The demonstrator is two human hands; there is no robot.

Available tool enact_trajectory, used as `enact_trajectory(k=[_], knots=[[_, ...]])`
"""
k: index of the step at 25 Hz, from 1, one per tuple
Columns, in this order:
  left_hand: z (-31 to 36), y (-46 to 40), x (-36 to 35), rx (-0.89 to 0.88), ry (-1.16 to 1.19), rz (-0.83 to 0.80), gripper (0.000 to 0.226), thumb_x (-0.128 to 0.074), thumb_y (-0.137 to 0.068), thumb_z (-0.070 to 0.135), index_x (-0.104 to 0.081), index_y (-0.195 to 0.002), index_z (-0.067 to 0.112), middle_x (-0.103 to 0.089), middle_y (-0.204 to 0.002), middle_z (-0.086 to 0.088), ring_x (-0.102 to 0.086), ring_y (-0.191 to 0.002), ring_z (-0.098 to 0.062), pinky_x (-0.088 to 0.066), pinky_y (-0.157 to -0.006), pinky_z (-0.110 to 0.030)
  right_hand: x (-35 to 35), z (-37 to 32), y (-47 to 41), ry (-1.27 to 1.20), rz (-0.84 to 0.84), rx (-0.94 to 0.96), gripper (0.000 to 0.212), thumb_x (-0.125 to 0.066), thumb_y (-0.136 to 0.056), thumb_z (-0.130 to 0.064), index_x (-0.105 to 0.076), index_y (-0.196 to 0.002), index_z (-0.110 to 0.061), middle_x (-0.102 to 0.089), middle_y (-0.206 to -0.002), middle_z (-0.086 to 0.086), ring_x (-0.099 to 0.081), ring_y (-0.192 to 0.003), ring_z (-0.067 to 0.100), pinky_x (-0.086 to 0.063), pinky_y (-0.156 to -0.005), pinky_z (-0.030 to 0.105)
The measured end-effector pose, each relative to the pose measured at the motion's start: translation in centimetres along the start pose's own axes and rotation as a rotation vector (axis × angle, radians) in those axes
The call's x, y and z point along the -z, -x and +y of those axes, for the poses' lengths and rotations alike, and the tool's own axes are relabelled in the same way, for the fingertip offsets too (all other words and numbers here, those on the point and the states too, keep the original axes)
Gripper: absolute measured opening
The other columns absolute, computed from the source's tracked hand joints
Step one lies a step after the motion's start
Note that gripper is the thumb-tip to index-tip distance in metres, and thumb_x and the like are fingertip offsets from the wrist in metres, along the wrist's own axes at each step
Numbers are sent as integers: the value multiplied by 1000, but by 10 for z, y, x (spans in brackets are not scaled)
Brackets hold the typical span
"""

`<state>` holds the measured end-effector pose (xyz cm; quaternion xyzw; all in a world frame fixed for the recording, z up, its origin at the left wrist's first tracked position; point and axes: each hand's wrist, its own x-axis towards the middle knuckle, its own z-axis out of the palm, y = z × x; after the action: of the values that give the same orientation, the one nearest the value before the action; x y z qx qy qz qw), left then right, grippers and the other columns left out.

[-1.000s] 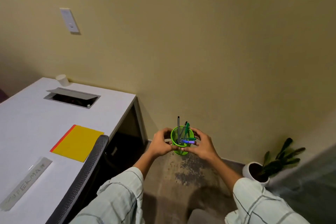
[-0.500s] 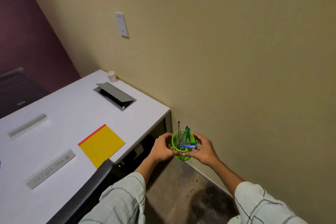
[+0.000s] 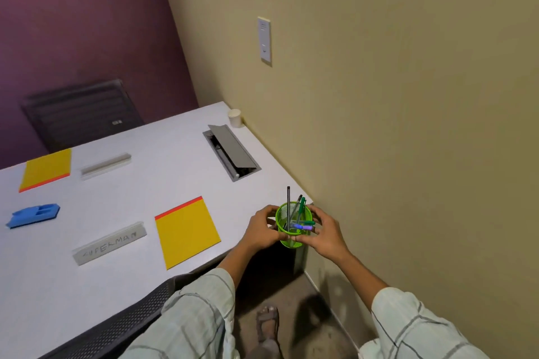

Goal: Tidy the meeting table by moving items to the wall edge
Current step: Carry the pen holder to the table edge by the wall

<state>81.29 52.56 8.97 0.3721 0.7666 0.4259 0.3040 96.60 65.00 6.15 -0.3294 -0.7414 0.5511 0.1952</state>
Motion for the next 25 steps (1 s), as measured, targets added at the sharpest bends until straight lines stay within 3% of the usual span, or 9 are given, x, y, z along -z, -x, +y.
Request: enact_trajectory(k=[2,7,9,11,13,15,18,21,25], knots=[[-7,-26,15,29,12,46,69,-89,-58,12,-60,-121,14,-65,-113,-2,-65,-97,-21,-58,-81,-32,-12,-3,-35,-7,-24,15,80,-97,-51,-20,-60,-122,-28,-70,-112,-6,-68,-105,11,-59,-89,31],[-22,-119,64,137,107,109,73,-89,-59,3,-54,-123,9,-61,-112,-7,-62,-100,-23,-56,-73,-30,-45,-15,-137,-36,-16,82,70,-96,-55,-18,-59,-110,-42,-69,-104,-23,-65,-103,2,-55,-78,13],[-29,-169,91,162,136,142,68,-87,-59,0,-57,-120,7,-62,-108,-7,-62,-98,-22,-56,-71,-27,-61,-25,-194,-23,-2,92,72,-96,-55,-16,-61,-114,-38,-70,-106,-18,-65,-104,3,-56,-79,15],[-23,-189,106,138,137,155,58,-87,-61,1,-62,-113,6,-65,-103,-6,-63,-94,-21,-55,-70,-24,-64,-37,-218,-36,29,110,77,-97,-54,-15,-62,-123,-23,-70,-110,-6,-66,-106,9,-58,-82,21],[-22,-221,127,136,142,187,51,-87,-62,4,-65,-109,5,-66,-101,-6,-64,-93,-21,-57,-74,-30,-76,-49,-255,-45,75,130,79,-96,-54,-16,-61,-126,-16,-71,-111,-2,-66,-105,10,-58,-83,22],[-24,-252,145,163,158,213,47,-85,-64,4,-66,-107,7,-65,-99,-3,-63,-91,-19,-58,-77,-35,-89,-57,-290,-58,83,125,77,-96,-54,-18,-62,-124,-17,-71,-109,-4,-67,-104,9,-58,-83,22],[-29,-288,166,146,167,220,48,-82,-69,5,-64,-112,10,-65,-104,-2,-63,-96,-17,-56,-76,-26,-108,-67,-332,-58,128,115,77,-96,-55,-15,-62,-125,-16,-70,-111,-5,-66,-104,5,-57,-82,19],[-35,-326,190,123,135,157,57,-81,-73,6,-58,-124,9,-64,-117,-4,-61,-104,-15,-52,-84,-24,-126,-72,-374,-51,162,89,79,-96,-54,-13,-61,-125,-15,-69,-113,-3,-65,-104,5,-57,-82,21],[-41,-384,225,123,92,75,63,-80,-72,5,-55,-130,6,-63,-121,-6,-60,-104,-16,-54,-86,-28,-147,-75,-434,-55,175,56,76,-96,-55,-15,-61,-122,-21,-68,-112,-5,-65,-106,8,-58,-86,27]])
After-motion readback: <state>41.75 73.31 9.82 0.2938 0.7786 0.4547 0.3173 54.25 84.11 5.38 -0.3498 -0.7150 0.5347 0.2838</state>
